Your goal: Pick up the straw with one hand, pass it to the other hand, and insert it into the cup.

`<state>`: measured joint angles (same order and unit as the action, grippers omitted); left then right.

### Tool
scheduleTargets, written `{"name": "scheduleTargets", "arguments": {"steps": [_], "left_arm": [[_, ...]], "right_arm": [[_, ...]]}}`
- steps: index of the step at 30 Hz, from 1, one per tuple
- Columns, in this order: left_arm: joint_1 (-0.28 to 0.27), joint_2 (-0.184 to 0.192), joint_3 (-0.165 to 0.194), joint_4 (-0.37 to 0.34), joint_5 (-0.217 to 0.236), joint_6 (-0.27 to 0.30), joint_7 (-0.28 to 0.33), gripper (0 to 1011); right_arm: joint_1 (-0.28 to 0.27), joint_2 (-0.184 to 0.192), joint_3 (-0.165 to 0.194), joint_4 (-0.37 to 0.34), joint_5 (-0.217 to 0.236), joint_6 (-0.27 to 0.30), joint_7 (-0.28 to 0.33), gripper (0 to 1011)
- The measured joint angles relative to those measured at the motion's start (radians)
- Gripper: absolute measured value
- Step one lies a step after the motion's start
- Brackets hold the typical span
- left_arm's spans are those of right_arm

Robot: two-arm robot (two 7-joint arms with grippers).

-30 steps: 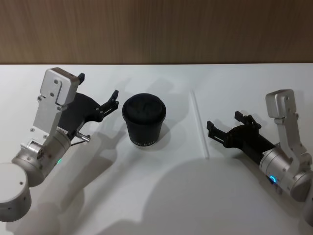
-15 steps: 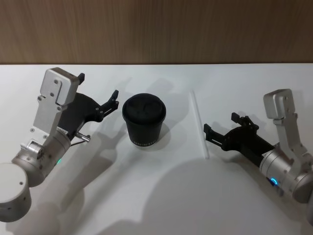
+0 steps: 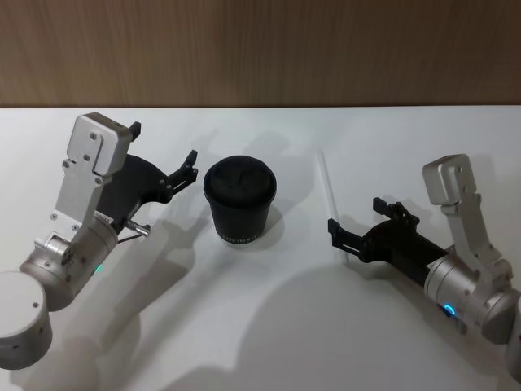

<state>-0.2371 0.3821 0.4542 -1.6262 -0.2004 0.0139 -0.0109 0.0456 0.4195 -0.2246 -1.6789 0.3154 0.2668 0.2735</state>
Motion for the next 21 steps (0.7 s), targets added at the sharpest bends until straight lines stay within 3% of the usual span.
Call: {"name": "scheduleTargets", "arguments": {"steps": [21], "left_arm": [[0.000, 0.000, 0.000, 0.000, 0.000, 0.000, 0.000, 1001]], "right_arm": [[0.010, -0.007, -0.027, 0.001, -0.037, 0.050, 0.005, 1001]]}}
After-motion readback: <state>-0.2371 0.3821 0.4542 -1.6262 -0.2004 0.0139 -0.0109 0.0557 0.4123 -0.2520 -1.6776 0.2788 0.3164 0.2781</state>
